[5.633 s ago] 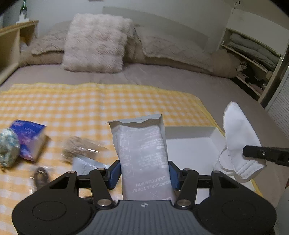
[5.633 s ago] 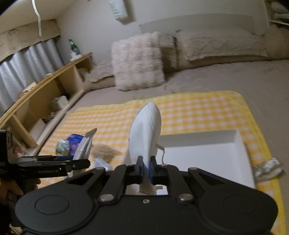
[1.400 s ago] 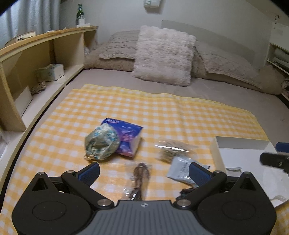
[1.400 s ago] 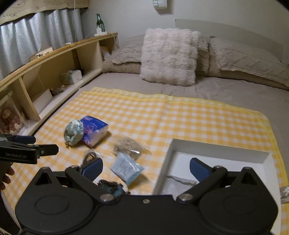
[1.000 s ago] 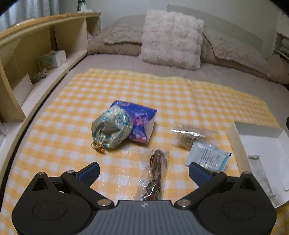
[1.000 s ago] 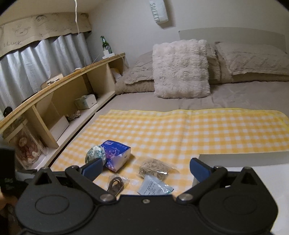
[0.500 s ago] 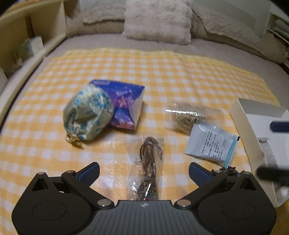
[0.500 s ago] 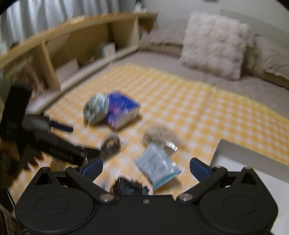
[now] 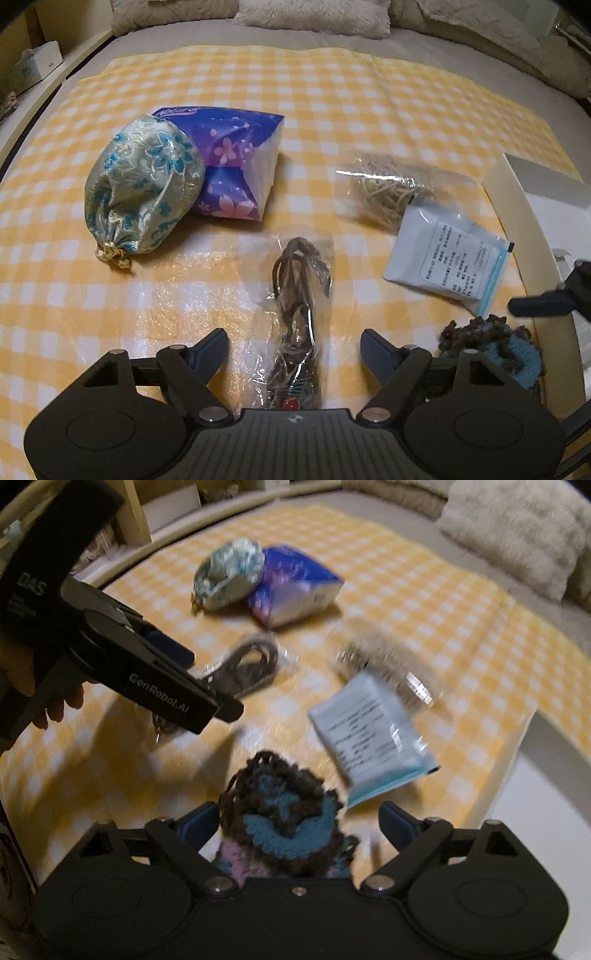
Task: Organize soft objects
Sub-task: 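Grasp the bagged brown cable with the left gripper while the right gripper grasps the crocheted pouch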
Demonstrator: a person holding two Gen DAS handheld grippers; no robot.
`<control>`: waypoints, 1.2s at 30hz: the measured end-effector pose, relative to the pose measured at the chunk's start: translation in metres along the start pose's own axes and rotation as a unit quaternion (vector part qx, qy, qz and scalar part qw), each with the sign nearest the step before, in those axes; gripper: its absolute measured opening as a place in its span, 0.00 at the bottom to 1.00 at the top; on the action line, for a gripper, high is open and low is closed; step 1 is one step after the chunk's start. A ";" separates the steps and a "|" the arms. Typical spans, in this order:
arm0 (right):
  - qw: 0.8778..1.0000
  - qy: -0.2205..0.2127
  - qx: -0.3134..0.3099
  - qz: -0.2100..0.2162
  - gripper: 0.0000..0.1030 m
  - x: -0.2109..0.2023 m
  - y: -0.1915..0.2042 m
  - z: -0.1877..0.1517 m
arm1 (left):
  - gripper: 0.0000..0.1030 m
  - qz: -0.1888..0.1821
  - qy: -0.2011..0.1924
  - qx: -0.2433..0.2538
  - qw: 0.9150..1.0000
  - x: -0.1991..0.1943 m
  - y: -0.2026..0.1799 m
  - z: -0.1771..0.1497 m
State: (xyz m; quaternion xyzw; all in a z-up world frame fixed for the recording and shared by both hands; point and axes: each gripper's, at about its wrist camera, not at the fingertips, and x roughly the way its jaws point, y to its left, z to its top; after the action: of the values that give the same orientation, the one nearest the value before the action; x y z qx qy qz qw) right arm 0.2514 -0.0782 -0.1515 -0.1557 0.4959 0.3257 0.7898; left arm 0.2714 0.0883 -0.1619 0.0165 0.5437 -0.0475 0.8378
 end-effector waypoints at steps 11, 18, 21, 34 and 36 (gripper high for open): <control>0.999 0.034 0.023 0.027 0.56 0.007 -0.001 0.001 | 0.32 0.000 -0.004 0.016 1.000 -0.001 0.000 0.001; 0.999 0.003 0.040 0.023 0.52 -0.013 -0.009 0.001 | 0.27 -0.013 -0.022 0.005 1.000 -0.020 0.003 -0.009; 0.998 -0.013 0.049 0.025 0.52 -0.024 -0.011 0.000 | 0.27 -0.016 -0.032 0.002 0.999 -0.030 0.001 -0.013; 0.992 -0.104 0.074 0.002 0.52 -0.079 -0.014 -0.005 | 0.27 -0.024 -0.111 -0.033 0.993 -0.084 -0.009 -0.018; 0.989 -0.122 0.079 -0.008 0.52 -0.089 -0.015 -0.006 | 0.27 -0.024 -0.122 -0.035 0.992 -0.093 -0.011 -0.018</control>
State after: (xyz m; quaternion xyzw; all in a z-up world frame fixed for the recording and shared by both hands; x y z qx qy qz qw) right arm 0.2306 -0.1248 -0.0768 -0.0557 0.4185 0.2962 0.8568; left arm 0.2162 0.0848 -0.0845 -0.0318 0.4391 -0.0500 0.8965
